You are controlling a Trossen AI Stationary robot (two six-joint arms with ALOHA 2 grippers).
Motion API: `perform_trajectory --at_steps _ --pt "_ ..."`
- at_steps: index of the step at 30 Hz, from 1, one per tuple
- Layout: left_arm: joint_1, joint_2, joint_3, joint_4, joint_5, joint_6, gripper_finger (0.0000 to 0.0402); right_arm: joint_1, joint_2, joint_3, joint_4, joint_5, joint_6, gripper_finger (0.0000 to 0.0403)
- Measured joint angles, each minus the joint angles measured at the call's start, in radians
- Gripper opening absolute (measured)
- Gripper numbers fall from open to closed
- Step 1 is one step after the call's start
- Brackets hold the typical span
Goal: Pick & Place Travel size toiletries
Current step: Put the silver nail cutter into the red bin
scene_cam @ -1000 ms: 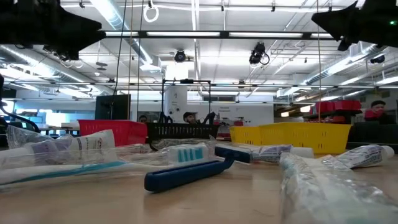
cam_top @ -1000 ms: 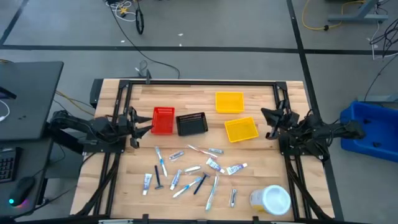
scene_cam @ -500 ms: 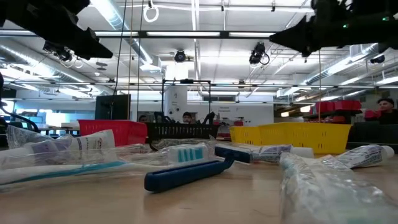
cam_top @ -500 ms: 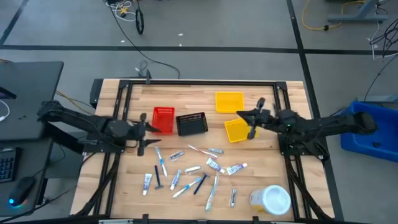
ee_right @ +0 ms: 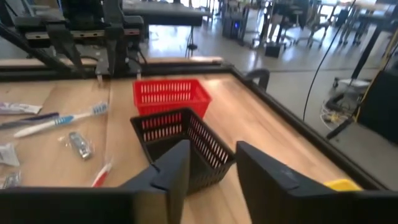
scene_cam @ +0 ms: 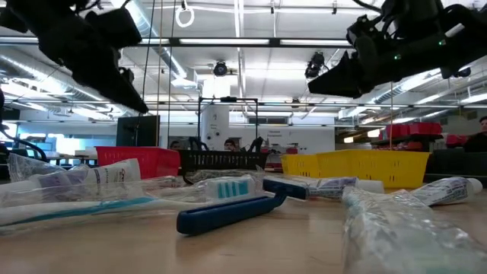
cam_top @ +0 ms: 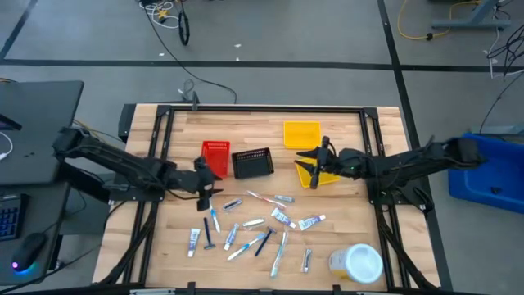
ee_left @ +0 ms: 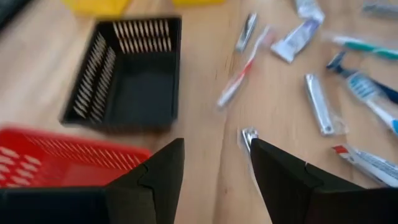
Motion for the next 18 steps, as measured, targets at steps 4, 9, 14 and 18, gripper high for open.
perform_trajectory --at_steps 4,9,14,18 --pt "0.000 0.117 0.000 0.094 0.045 -0.013 0.0195 0.000 0.029 0.000 -0.001 0.001 0.006 0.0195" --pt "0.000 0.255 0.001 0.244 0.072 -0.062 0.0195 0.000 0.034 0.000 0.003 0.001 0.016 0.0222" --pt "0.000 0.354 0.001 0.325 0.121 -0.137 0.0195 0.000 0.034 0.000 0.014 0.001 0.016 0.0231" --pt "0.000 0.417 0.017 0.317 0.125 -0.195 0.0195 0.000 0.034 0.000 0.023 0.002 0.016 0.0228"
